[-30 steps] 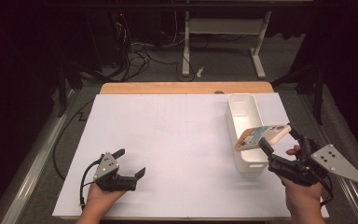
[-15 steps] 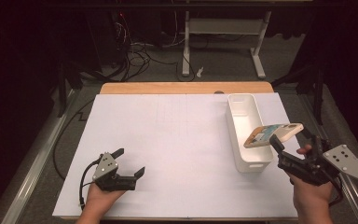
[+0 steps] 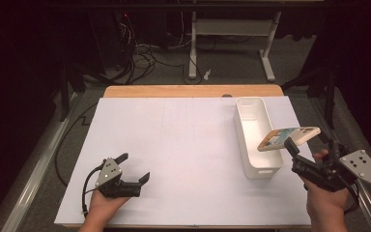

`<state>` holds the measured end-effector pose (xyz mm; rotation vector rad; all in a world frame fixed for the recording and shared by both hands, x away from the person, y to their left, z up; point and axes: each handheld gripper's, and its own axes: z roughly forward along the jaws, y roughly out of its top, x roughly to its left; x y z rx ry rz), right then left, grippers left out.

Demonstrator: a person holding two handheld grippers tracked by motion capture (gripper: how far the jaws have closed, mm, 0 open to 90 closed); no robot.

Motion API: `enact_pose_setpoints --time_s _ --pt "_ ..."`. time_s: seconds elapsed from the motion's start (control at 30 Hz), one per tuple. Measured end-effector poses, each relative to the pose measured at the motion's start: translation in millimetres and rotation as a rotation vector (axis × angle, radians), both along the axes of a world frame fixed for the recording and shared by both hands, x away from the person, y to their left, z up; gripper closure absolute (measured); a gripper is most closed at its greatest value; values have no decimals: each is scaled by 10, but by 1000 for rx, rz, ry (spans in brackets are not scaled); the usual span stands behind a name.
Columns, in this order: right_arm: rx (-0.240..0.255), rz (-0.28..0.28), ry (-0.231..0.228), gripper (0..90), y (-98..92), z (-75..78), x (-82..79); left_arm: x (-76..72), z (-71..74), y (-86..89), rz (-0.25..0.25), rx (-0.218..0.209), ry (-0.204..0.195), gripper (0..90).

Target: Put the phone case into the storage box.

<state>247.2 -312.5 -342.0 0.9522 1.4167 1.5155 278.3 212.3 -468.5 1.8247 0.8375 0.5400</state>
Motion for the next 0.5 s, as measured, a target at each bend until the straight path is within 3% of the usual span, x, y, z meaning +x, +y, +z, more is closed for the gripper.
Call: enact_pose_setpoints --time_s 0.23,0.5 --pt "-10 -16 3 128 58 13 84 2 -3 14 4 -2 -5 0" --pt "-24 -49 16 128 203 68 323 9 -6 14 -5 -7 -7 1"
